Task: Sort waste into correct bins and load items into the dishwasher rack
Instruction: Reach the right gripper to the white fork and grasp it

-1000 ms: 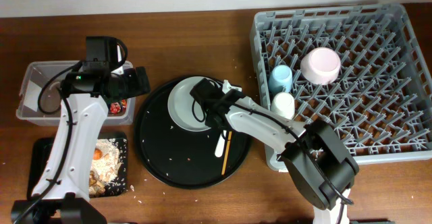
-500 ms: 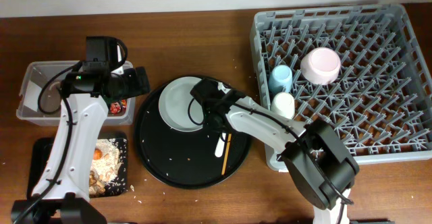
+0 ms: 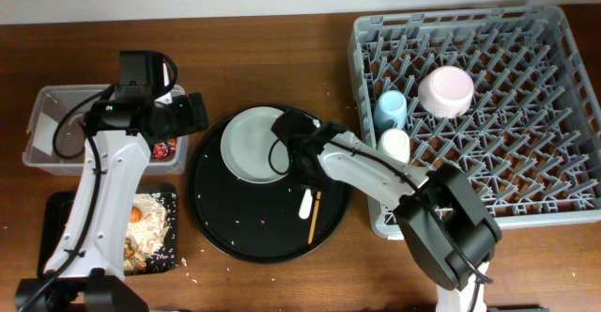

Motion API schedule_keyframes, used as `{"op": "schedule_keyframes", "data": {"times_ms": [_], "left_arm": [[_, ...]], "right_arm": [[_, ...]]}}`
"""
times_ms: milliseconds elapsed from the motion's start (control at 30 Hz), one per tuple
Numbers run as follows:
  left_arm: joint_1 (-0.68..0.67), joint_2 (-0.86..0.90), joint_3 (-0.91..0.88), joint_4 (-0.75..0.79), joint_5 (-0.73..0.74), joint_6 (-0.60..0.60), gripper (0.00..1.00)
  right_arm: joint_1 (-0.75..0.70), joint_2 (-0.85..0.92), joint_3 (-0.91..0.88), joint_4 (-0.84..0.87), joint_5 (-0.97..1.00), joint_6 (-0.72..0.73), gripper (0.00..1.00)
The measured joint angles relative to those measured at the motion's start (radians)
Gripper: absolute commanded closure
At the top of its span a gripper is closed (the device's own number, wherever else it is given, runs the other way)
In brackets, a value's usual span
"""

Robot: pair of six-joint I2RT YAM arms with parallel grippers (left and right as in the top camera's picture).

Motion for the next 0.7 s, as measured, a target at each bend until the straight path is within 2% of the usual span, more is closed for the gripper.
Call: {"op": "schedule_keyframes", "data": {"times_ms": [267, 300, 333, 400, 467, 500, 633, 700], "left_arm": [[0.0, 0.0, 0.0, 0.0, 0.0, 0.0, 0.01], [0.0, 0.0, 0.0, 0.0, 0.0, 0.0, 0.01], [0.0, 0.0, 0.0, 0.0, 0.0, 0.0, 0.01], [0.0, 0.0, 0.0, 0.0, 0.0, 0.0, 0.01], [0.0, 0.0, 0.0, 0.0, 0.0, 0.0, 0.01], [0.0, 0.0, 0.0, 0.0, 0.0, 0.0, 0.01], [0.0, 0.0, 0.0, 0.0, 0.0, 0.0, 0.01], [0.0, 0.0, 0.0, 0.0, 0.0, 0.0, 0.01]], "right_arm": [[0.019, 0.0, -0.038, 0.031, 0.008, 0.026, 0.73], [0.019, 0.0, -0.05, 0.045, 0.011, 0.028, 0.74], [0.019, -0.008, -0.066, 0.067, 0.014, 0.029, 0.84], [0.018, -0.014, -0.074, 0.074, 0.024, 0.032, 0.92], [0.019, -0.015, -0.074, 0.075, 0.024, 0.033, 0.92], [0.019, -0.015, -0.074, 0.075, 0.024, 0.031, 0.96], [0.018, -0.015, -0.065, 0.058, 0.02, 0.012, 0.96], [0.019, -0.012, -0.024, -0.006, 0.014, -0.035, 0.96]]}}
